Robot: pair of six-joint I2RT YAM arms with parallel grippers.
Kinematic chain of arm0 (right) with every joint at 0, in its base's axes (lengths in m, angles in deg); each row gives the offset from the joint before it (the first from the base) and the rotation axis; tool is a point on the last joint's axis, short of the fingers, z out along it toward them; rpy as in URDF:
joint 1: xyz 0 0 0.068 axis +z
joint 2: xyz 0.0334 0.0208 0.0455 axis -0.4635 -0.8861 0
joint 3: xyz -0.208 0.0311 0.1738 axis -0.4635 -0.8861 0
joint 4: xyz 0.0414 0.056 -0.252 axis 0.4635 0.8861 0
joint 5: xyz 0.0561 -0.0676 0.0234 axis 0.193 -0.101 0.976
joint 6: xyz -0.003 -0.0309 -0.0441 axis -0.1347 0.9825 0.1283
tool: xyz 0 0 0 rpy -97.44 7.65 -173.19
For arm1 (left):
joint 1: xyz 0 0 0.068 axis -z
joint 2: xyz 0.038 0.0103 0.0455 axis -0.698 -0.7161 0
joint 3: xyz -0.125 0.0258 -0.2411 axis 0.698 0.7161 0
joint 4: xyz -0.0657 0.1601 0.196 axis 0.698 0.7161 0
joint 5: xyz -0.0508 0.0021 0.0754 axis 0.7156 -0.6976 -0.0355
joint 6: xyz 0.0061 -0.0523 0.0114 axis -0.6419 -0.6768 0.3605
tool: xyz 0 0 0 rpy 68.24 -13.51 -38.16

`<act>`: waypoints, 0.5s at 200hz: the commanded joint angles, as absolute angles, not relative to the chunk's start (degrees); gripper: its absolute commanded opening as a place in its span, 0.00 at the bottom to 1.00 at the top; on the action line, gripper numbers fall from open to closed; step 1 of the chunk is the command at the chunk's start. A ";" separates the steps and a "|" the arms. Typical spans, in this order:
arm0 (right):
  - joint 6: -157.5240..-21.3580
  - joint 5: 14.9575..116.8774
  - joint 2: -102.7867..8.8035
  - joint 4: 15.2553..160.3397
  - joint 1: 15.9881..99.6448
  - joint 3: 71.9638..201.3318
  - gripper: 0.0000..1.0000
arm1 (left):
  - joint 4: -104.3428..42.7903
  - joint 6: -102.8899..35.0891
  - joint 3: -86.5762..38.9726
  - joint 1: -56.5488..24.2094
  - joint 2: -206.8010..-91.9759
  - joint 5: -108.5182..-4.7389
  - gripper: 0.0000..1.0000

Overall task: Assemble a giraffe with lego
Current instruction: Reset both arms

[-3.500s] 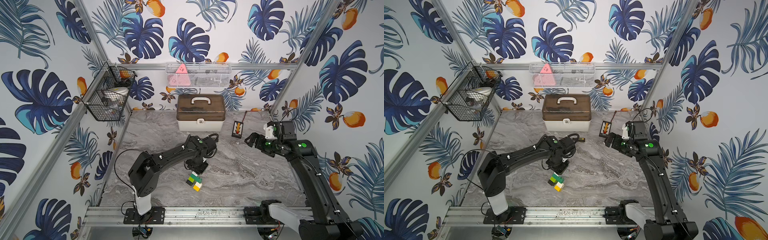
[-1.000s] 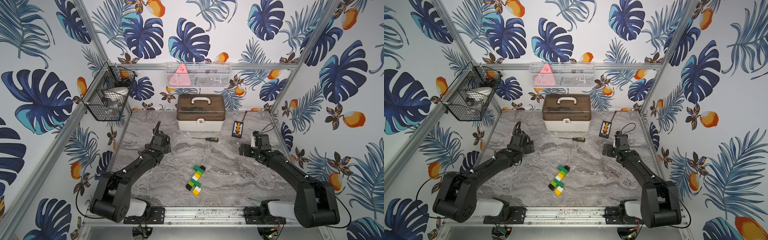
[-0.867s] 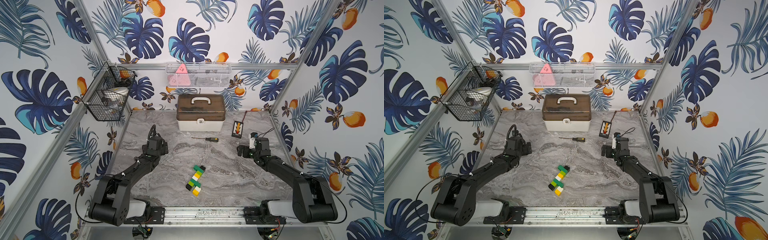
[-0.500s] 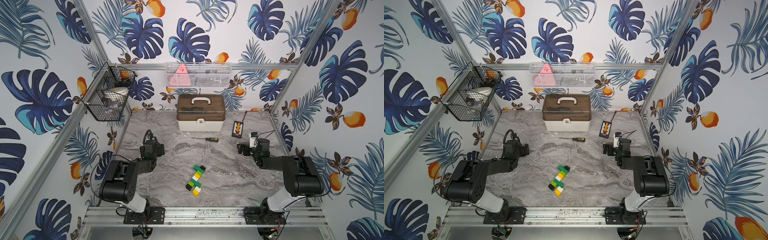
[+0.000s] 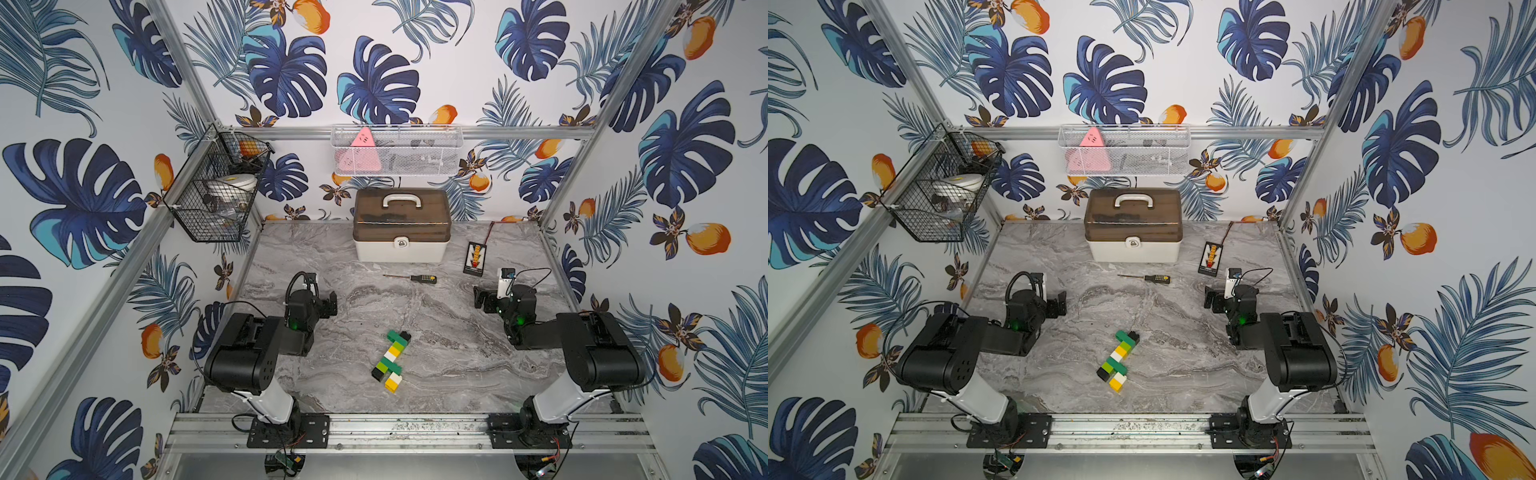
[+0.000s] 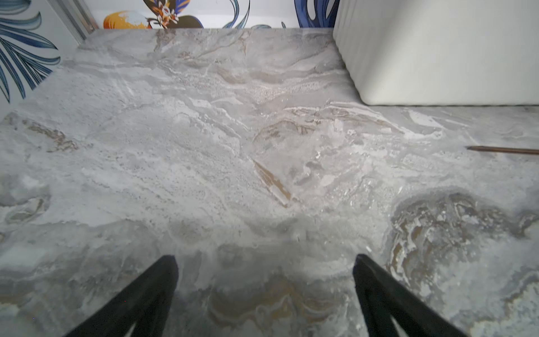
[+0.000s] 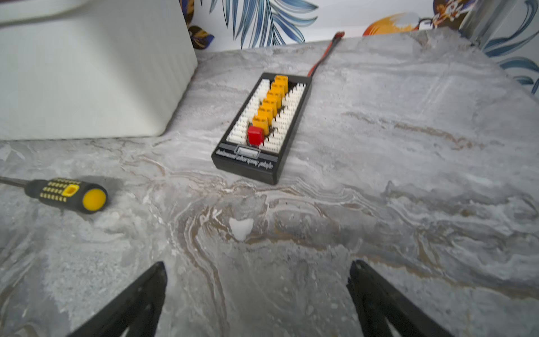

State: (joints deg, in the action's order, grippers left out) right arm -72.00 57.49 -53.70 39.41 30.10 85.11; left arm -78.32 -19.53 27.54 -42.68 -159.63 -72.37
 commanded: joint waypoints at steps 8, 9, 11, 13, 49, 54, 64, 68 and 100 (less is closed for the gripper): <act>-71.20 55.50 -53.75 38.08 30.43 85.05 1.00 | -82.81 -17.73 27.49 -41.81 -159.72 -74.34 0.99; -71.23 55.50 -53.84 37.84 30.43 85.08 1.00 | -82.83 -17.69 27.45 -41.81 -159.73 -74.37 0.99; -71.19 55.61 -54.01 37.50 30.43 85.02 1.00 | -82.73 -17.70 27.45 -41.81 -159.69 -74.39 0.99; -71.18 55.68 -54.08 36.91 30.43 84.92 1.00 | -82.46 -17.73 27.40 -41.81 -159.62 -74.33 0.99; -71.16 55.55 -53.92 37.22 30.42 84.95 1.00 | -82.37 -17.72 27.40 -41.81 -159.67 -74.30 0.99; -71.10 55.53 -53.85 37.61 30.43 85.03 1.00 | -82.30 -17.69 27.40 -41.81 -159.57 -74.24 0.99; -71.11 55.45 -53.83 37.57 30.43 85.06 1.00 | -81.93 -17.63 27.32 -41.76 -159.43 -74.22 0.99; -71.17 55.46 -53.87 37.39 30.43 85.05 1.00 | -82.27 -17.69 27.41 -41.80 -159.54 -74.31 0.99; -71.18 55.53 -54.17 38.07 30.43 85.47 1.00 | -81.89 -17.65 27.28 -41.81 -159.39 -74.22 0.99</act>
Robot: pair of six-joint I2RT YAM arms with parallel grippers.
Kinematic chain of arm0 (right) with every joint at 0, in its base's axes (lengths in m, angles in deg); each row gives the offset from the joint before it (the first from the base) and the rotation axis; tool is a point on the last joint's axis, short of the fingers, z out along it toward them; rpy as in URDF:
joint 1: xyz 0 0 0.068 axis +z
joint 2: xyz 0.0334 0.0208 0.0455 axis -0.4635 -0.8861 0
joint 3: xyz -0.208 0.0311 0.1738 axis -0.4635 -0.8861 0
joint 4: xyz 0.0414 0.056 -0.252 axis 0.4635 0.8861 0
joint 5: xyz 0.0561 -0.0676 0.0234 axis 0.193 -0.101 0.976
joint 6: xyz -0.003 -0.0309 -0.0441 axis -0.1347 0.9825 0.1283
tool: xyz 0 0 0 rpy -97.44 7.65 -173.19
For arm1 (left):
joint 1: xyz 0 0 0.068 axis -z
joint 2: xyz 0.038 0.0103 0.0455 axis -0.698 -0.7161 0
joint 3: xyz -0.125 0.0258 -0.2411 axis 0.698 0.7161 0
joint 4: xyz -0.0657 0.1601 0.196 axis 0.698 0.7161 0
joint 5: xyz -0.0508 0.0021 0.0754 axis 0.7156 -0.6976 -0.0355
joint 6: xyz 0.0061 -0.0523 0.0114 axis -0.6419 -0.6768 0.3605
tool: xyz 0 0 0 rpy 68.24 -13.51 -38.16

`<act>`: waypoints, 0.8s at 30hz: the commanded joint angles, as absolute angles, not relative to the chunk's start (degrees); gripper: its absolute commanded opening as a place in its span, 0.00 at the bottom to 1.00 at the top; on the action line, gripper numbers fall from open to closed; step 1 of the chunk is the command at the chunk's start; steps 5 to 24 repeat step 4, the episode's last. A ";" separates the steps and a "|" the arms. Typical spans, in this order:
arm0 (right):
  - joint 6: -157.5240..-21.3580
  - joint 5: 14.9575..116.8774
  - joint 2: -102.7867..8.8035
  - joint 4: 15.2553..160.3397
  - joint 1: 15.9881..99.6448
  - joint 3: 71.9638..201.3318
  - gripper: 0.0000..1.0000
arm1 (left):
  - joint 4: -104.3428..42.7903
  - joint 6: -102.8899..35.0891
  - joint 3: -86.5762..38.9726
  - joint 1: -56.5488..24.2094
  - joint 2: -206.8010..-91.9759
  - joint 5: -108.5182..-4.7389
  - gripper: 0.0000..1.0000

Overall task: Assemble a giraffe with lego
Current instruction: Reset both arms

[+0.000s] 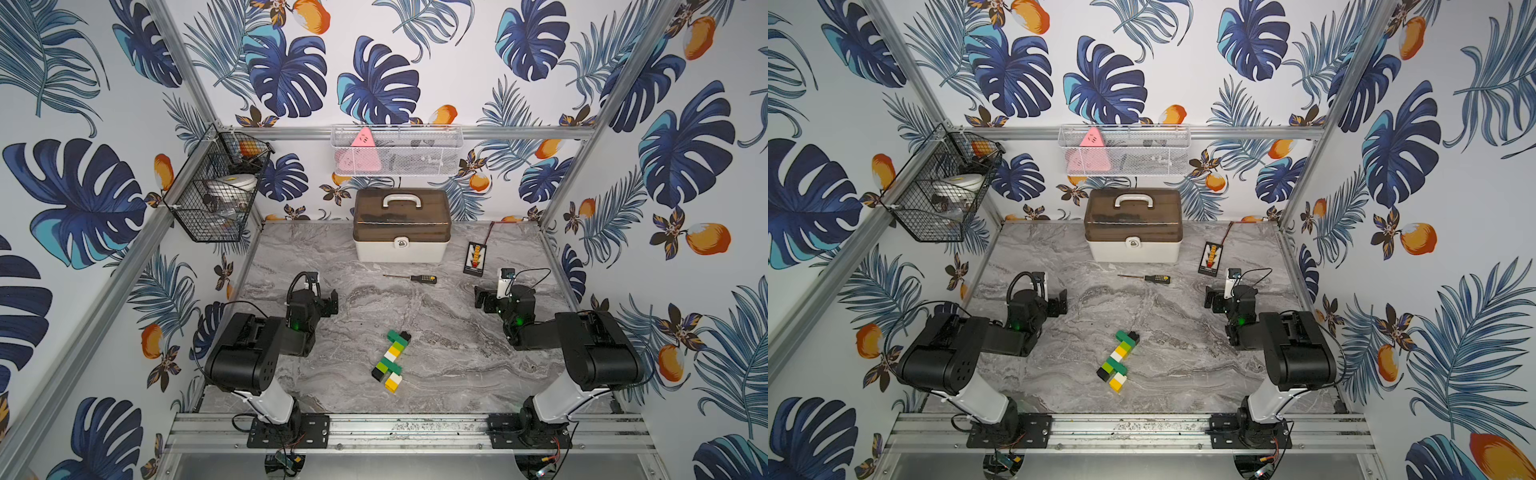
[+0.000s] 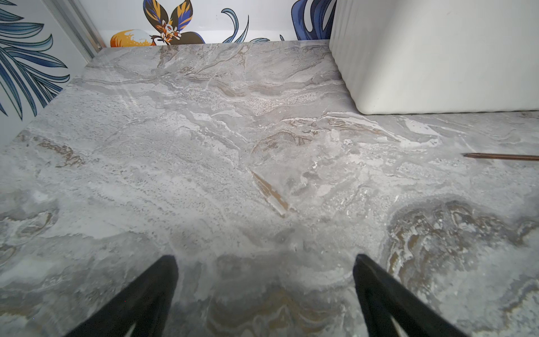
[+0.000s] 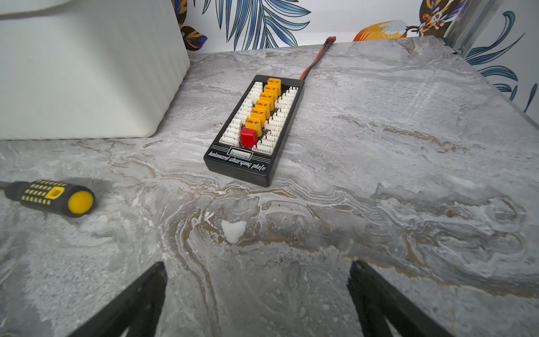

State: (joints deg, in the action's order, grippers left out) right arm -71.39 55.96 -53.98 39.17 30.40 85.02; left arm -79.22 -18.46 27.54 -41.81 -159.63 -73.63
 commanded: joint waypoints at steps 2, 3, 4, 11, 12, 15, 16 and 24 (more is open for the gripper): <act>-71.14 55.50 -54.08 37.84 30.43 85.25 1.00 | -82.20 -17.65 27.39 -41.81 -159.63 -74.22 0.99; -71.18 55.51 -54.10 37.48 30.43 85.13 1.00 | -82.12 -17.65 27.38 -41.81 -159.56 -74.27 0.99; -71.18 55.51 -53.88 37.44 30.43 84.97 1.00 | -81.90 -17.65 27.29 -41.81 -159.43 -74.22 0.99; -71.18 55.51 -53.88 37.44 30.43 84.97 1.00 | -81.90 -17.65 27.29 -41.81 -159.43 -74.22 0.99; -71.18 55.51 -53.88 37.44 30.43 84.97 1.00 | -81.90 -17.65 27.29 -41.81 -159.43 -74.22 0.99; -71.18 55.51 -53.88 37.44 30.43 84.97 1.00 | -81.90 -17.65 27.29 -41.81 -159.43 -74.22 0.99; -71.18 55.51 -53.88 37.44 30.43 84.97 1.00 | -81.90 -17.65 27.29 -41.81 -159.43 -74.22 0.99; -71.18 55.51 -53.88 37.44 30.43 84.97 1.00 | -81.90 -17.65 27.29 -41.81 -159.43 -74.22 0.99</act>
